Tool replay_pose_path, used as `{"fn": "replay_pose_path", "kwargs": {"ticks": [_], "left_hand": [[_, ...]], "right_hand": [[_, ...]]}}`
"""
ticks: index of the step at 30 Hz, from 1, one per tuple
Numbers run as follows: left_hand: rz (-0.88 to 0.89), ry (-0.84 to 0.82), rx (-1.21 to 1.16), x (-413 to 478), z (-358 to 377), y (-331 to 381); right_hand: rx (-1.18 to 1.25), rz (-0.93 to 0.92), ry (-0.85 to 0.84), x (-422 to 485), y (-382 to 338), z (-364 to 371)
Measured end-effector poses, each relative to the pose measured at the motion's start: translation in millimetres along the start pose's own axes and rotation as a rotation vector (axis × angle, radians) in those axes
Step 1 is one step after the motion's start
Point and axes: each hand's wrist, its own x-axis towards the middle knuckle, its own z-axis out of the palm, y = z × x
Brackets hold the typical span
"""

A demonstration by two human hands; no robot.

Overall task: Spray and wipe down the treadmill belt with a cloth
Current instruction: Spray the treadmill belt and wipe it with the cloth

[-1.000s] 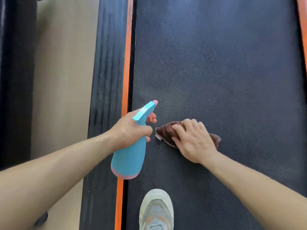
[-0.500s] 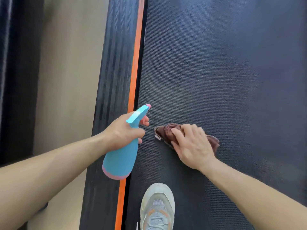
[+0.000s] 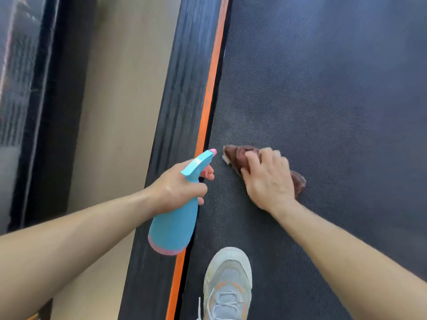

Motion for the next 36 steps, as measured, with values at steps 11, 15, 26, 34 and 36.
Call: {"fn": "replay_pose_path", "kwargs": {"ticks": [11,15,26,34,36], "left_hand": [[0.049,-0.014,-0.039,2.0,6.2,-14.2],[0.027,0.022,-0.076,-6.5,2.2,-23.6],[0.012,0.035,-0.060,-0.5,-5.9,-14.2],[0.013,0.067,-0.034,2.2,-6.6,-35.5],[0.010,0.078,-0.017,-0.3,-9.4,-37.0]], "right_hand": [[-0.075,-0.069,0.046,102.9,2.1,11.9],[-0.078,0.068,0.072,108.9,-5.2,11.5],[-0.090,-0.298,-0.027,54.2,-7.0,15.5],[-0.100,-0.007,0.065,127.2,-21.8,15.2],[-0.072,-0.019,0.030,77.0,-37.8,16.6]]}}
